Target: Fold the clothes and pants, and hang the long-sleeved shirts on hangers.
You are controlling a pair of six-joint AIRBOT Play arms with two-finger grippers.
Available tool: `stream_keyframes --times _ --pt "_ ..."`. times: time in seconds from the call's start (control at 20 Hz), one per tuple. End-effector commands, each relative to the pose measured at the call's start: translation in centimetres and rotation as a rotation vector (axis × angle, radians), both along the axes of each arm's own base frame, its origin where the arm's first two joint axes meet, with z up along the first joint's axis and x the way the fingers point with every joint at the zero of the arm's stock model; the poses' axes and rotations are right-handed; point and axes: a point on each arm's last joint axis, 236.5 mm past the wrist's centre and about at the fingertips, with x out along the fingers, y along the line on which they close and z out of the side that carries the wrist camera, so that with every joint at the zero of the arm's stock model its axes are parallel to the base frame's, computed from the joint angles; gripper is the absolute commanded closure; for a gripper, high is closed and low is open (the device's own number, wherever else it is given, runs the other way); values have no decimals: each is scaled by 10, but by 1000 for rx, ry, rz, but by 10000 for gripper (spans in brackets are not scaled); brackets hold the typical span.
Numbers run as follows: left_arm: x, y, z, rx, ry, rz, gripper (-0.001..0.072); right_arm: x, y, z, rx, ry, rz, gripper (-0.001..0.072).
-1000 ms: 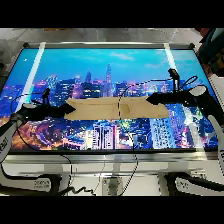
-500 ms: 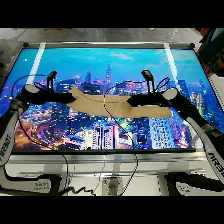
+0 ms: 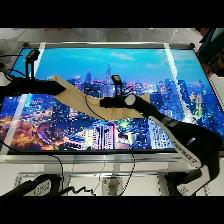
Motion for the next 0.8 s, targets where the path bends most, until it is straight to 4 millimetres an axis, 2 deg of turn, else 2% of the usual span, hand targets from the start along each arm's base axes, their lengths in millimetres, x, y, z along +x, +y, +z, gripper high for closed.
stream_keyframes --times 0.0,0.1,0.25,0.35,0.45,0.55,0.6,0.65,0.75 --pt "-3 -5 22 -30 -50 7 685 -29 83 -15 58 77 94 698" --pt "-3 -18 33 -107 -57 -2 684 -32 113 -16 102 99 71 698" --pt "0 -27 45 -176 -77 2 685 -39 137 -23 133 155 75 698" --pt "4 -25 47 -175 -91 14 684 -34 140 -19 135 134 83 697" --pt "4 -23 45 -165 -91 17 685 -12 123 -10 81 44 94 697" --pt "4 -21 43 -150 -88 18 685 19 83 6 -15 -39 102 698" --pt "4 -23 42 -147 -87 13 685 36 50 16 -91 -75 101 698" --pt "3 -25 42 -148 -87 7 685 53 13 24 -172 -100 93 699" --pt "1 -37 37 -150 -74 -20 685 79 -80 47 -343 -105 45 699"
